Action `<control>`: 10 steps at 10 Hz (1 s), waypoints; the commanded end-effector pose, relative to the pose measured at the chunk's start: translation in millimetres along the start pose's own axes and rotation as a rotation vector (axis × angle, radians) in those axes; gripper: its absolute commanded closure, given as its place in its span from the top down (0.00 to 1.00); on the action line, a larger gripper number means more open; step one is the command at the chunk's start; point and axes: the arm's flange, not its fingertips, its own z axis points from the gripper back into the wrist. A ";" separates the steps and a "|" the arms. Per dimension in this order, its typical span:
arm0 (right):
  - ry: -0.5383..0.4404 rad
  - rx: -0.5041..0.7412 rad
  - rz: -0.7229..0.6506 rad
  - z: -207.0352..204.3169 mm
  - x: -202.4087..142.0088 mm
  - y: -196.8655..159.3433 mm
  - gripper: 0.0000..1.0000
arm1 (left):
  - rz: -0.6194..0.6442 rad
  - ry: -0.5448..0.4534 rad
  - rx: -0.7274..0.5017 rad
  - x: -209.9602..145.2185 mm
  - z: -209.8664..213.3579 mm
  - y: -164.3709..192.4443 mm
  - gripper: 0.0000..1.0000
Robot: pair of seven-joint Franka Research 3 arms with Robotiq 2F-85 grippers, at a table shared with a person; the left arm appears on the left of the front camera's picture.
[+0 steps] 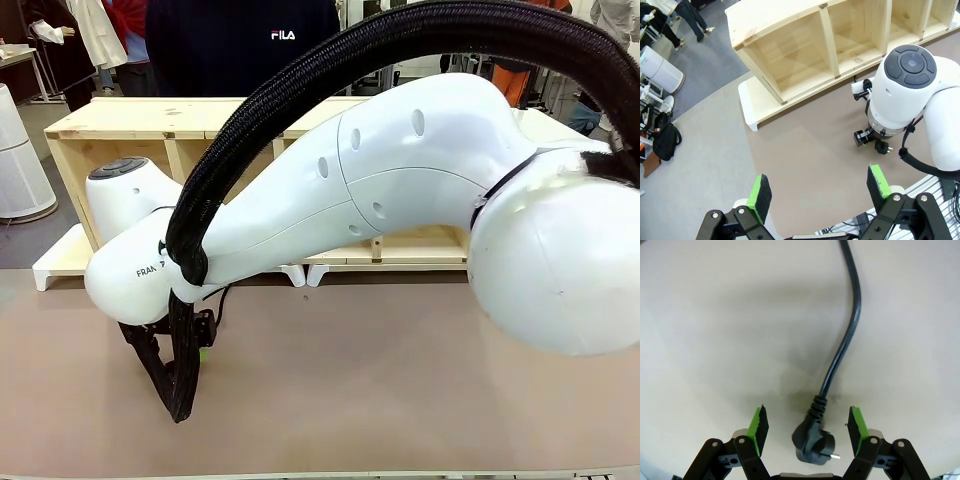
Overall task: Perform cable management.
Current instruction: When the cord part of the Power Cable appears at the lower middle area of the table and stops, grasp the cord part of the Power Cable.
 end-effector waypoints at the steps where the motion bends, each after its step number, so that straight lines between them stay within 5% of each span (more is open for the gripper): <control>1: 0.014 0.032 -0.047 -11.0 -0.9 2.4 0.83 | -0.002 0.001 -0.003 -0.4 -0.3 0.5 1.00; 6: -0.008 -0.018 -0.019 -11.4 1.1 0.5 0.83 | -0.002 0.001 -0.003 -0.4 -0.3 0.5 1.00; 7: -0.026 -0.052 -0.010 -12.7 1.3 -0.3 0.79 | -0.002 0.001 -0.003 -0.4 -0.3 0.5 1.00; 10: -0.016 -0.047 0.011 -12.8 1.7 -0.7 0.43 | -0.002 0.001 -0.003 -0.4 -0.3 0.5 1.00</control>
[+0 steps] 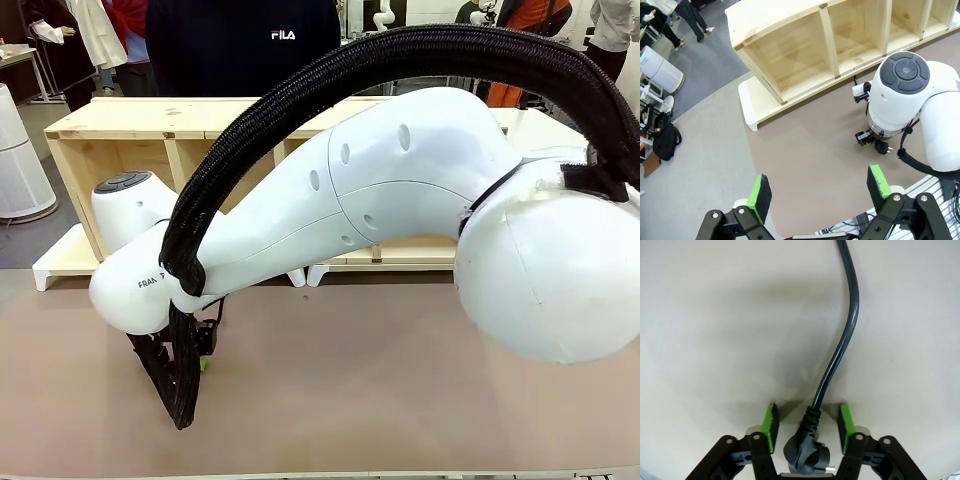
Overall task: Perform cable management.
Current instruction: When the cord part of the Power Cable appears at the lower middle area of the table and stops, grasp the cord part of the Power Cable.
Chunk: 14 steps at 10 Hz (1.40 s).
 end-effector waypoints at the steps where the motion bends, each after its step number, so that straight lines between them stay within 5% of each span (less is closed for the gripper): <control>1: -0.024 -0.014 0.013 2.8 0.8 1.7 0.39 | -0.002 0.001 -0.003 -0.4 -0.3 0.5 1.00; 2: -0.026 -0.014 0.011 2.6 1.7 2.2 0.23 | -0.002 0.001 -0.003 -0.4 -0.3 0.5 1.00; 4: -0.024 -0.002 -0.003 4.3 4.5 3.6 0.16 | -0.002 0.001 -0.003 -0.4 -0.3 0.5 1.00; 7: -0.019 0.005 -0.004 4.4 5.7 3.8 0.15 | -0.002 0.001 -0.003 -0.4 -0.3 0.5 1.00; 10: -0.024 -0.004 0.048 4.3 6.3 2.7 0.00 | -0.002 0.001 -0.003 -0.4 -0.3 0.5 1.00; 14: -0.009 0.010 0.065 3.7 6.5 3.6 0.00 | -0.002 0.001 -0.003 -0.4 -0.3 0.5 1.00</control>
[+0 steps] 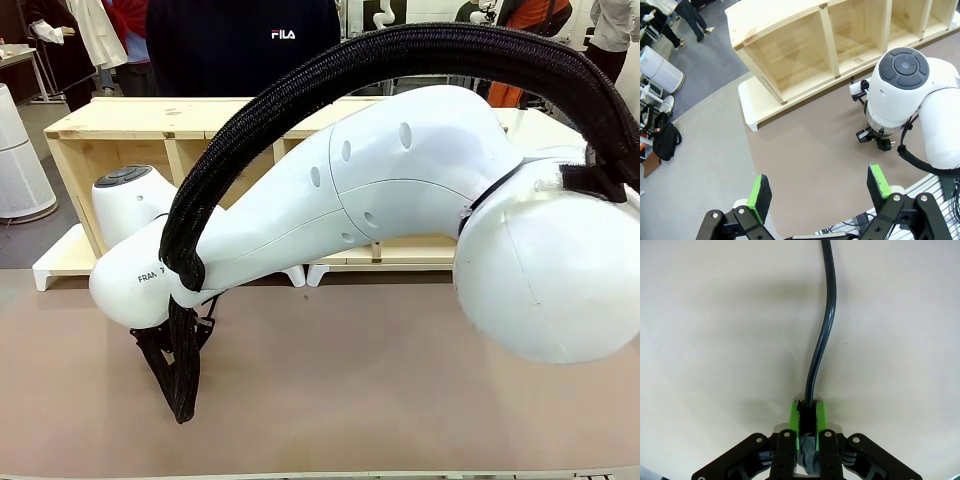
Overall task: Perform cable management.
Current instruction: When the cord part of the Power Cable appears at the lower middle area of the table and stops, grasp the cord part of the Power Cable, then pull the grasped Power Cable to the location of the Power Strip.
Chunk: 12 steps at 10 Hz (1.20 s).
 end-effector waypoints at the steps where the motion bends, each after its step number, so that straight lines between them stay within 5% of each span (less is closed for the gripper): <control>1: -0.002 0.007 0.015 -0.5 1.4 3.1 0.00 | -0.002 0.001 -0.003 -0.4 -0.3 0.5 1.00; 3: 0.055 0.023 -0.031 -0.9 1.8 4.8 0.00 | -0.002 0.001 -0.003 -0.4 -0.3 0.5 1.00; 12: 0.000 0.000 0.000 -0.1 0.0 0.0 0.00 | -0.002 0.001 -0.003 -0.4 -0.3 0.5 1.00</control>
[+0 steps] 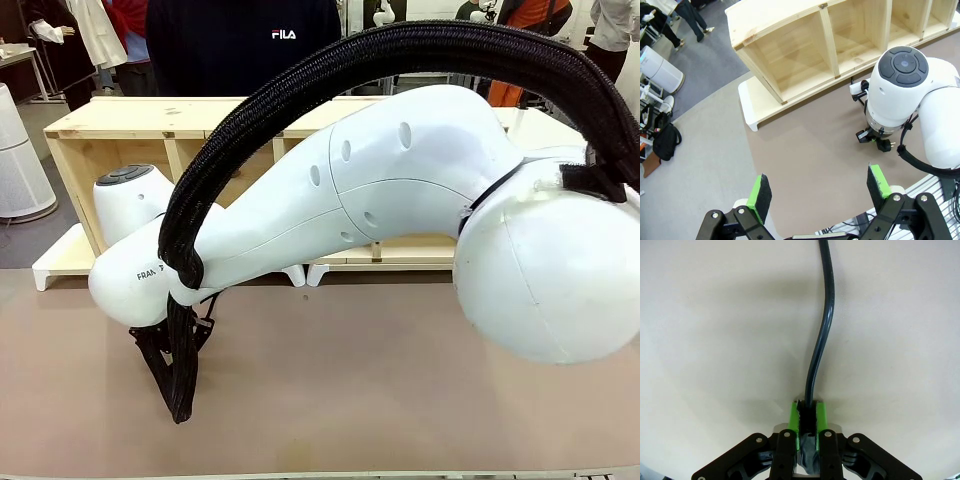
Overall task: Perform cable management.
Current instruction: Pull the grasped Power Cable to the location of the Power Strip.
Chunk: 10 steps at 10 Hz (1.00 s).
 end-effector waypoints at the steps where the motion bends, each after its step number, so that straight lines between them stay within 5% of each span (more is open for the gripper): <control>1: -0.014 -0.006 0.011 0.2 -0.3 0.0 0.00 | -0.002 0.001 -0.003 -0.4 -0.3 0.5 1.00; 7: -0.014 -0.006 0.011 0.2 -0.3 0.0 0.00 | -0.002 0.001 -0.003 -0.4 -0.3 0.5 1.00; 8: 0.000 0.000 0.000 0.0 0.0 0.0 0.15 | -0.002 0.001 -0.003 -0.4 -0.3 0.5 1.00; 10: -0.002 -0.028 -0.007 14.1 -8.7 -0.7 0.15 | -0.002 0.001 -0.003 -0.4 -0.3 0.5 1.00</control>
